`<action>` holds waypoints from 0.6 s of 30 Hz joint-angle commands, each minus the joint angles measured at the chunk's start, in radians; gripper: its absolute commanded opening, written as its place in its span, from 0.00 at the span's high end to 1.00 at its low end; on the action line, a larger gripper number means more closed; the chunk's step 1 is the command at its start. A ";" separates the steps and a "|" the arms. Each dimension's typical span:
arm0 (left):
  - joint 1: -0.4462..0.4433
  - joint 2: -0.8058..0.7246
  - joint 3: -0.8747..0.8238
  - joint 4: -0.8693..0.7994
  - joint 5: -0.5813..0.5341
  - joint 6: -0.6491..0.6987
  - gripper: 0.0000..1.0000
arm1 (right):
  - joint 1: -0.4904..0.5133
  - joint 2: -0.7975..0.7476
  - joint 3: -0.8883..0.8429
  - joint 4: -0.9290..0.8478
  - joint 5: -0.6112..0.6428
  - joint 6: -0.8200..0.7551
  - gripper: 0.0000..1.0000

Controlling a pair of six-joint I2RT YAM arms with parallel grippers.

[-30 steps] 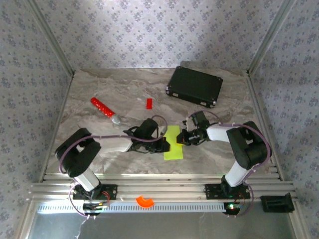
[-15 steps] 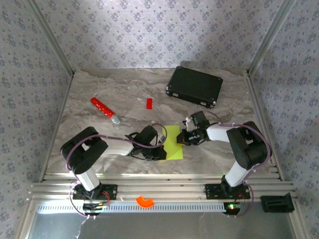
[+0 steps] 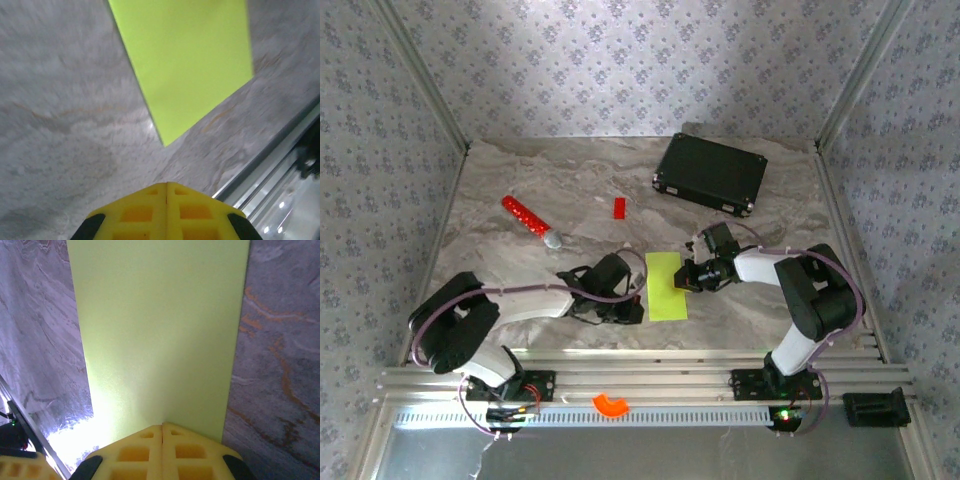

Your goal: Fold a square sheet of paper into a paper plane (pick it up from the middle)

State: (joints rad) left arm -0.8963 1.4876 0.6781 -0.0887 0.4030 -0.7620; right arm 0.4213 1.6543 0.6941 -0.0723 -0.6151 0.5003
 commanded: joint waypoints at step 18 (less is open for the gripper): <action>0.229 0.445 0.517 -0.012 0.105 0.017 1.00 | 0.020 -0.523 -0.141 -0.292 0.125 0.235 0.56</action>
State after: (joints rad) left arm -0.6758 1.8832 1.1458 -0.0322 0.4725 -0.7849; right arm 0.4278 1.1645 0.5835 -0.3088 -0.4828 0.6544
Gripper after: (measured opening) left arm 0.053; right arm 0.442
